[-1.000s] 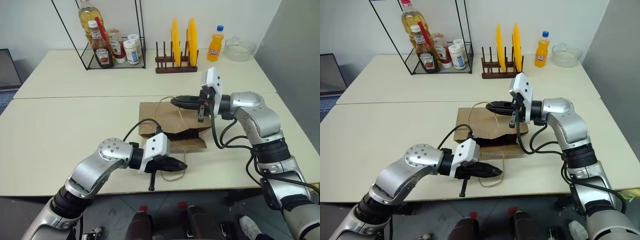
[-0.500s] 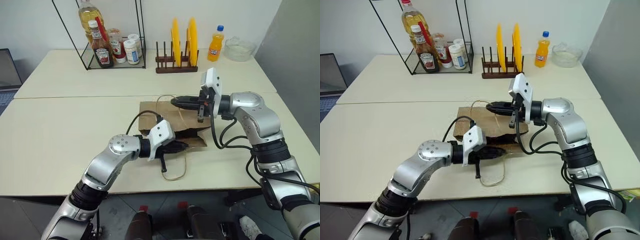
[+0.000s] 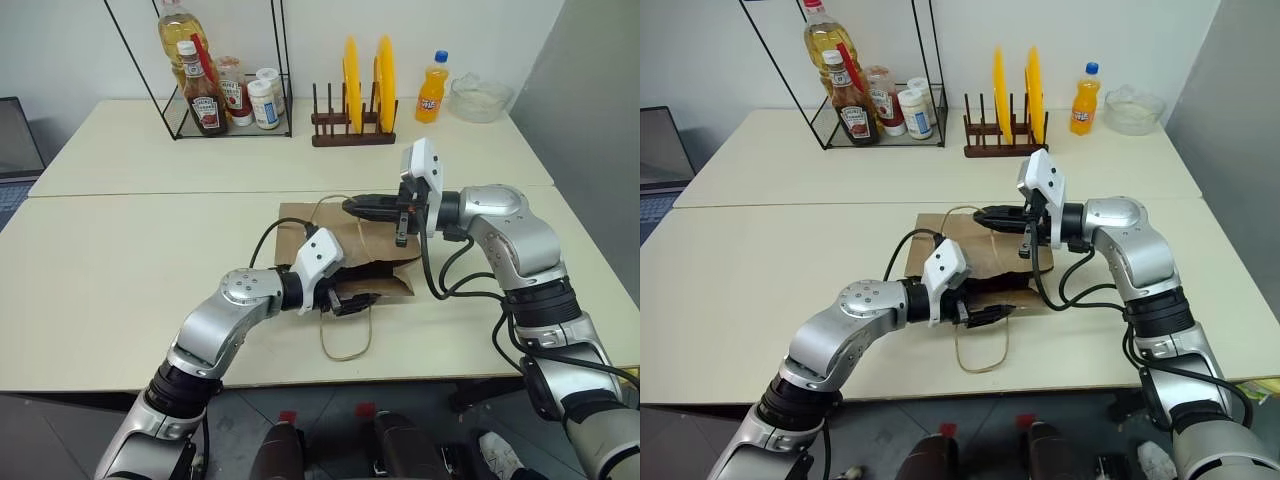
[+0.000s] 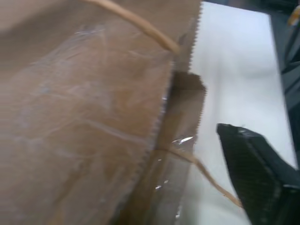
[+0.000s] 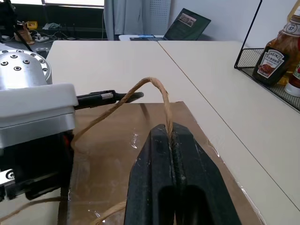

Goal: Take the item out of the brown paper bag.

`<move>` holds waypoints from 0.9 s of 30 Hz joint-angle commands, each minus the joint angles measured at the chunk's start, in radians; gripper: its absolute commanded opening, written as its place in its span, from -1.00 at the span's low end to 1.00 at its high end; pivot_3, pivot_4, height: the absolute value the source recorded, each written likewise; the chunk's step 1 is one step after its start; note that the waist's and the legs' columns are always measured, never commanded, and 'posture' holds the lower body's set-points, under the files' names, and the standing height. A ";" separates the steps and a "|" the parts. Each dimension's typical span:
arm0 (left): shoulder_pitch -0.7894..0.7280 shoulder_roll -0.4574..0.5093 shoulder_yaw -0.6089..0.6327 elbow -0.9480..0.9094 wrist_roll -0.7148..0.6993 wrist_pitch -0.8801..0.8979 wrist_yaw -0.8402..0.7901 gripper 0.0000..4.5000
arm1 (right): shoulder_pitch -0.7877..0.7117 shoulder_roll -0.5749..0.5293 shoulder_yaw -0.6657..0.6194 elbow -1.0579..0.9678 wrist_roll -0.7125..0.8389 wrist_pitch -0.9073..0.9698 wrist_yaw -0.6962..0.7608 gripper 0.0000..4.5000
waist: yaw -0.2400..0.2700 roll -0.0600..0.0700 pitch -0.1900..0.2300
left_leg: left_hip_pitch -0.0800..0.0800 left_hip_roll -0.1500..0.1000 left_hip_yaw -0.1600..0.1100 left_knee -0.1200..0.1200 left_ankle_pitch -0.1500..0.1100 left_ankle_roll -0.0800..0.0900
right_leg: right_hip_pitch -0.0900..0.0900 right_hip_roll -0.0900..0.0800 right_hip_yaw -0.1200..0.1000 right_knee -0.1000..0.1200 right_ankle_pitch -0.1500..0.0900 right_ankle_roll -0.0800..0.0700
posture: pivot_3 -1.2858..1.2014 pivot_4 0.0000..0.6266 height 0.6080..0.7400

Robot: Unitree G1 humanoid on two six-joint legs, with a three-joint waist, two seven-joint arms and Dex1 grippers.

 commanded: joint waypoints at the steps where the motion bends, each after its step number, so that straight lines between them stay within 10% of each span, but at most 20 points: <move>1: -0.025 -0.024 0.025 -0.004 0.026 0.003 0.060 0.99 | -0.003 -0.003 -0.009 -0.049 0.007 -0.022 0.004 -1.00 | 0.000 0.000 0.000 | 0.000 0.000 0.000 0.000 0.000 0.000 | 0.000 0.000 0.000 0.000 0.000 0.000 | 0.03 -0.52 1.00; 13: -0.057 -0.100 0.038 0.084 0.152 -0.068 0.245 0.99 | 0.004 -0.007 -0.012 -0.064 0.006 -0.016 0.000 -1.00 | 0.001 0.000 0.000 | 0.001 0.000 0.000 0.000 0.000 0.000 | 0.001 -0.001 0.000 0.000 0.000 0.000 | 0.03 -0.52 1.00; 27: -0.119 0.023 -0.137 0.239 0.523 -0.392 0.261 0.99 | -0.066 0.007 -0.056 -0.065 0.061 0.081 -0.039 -1.00 | 0.001 0.000 0.000 | 0.002 0.000 0.000 0.000 0.000 0.000 | 0.001 -0.001 0.000 0.001 0.000 0.000 | 0.03 -0.52 1.00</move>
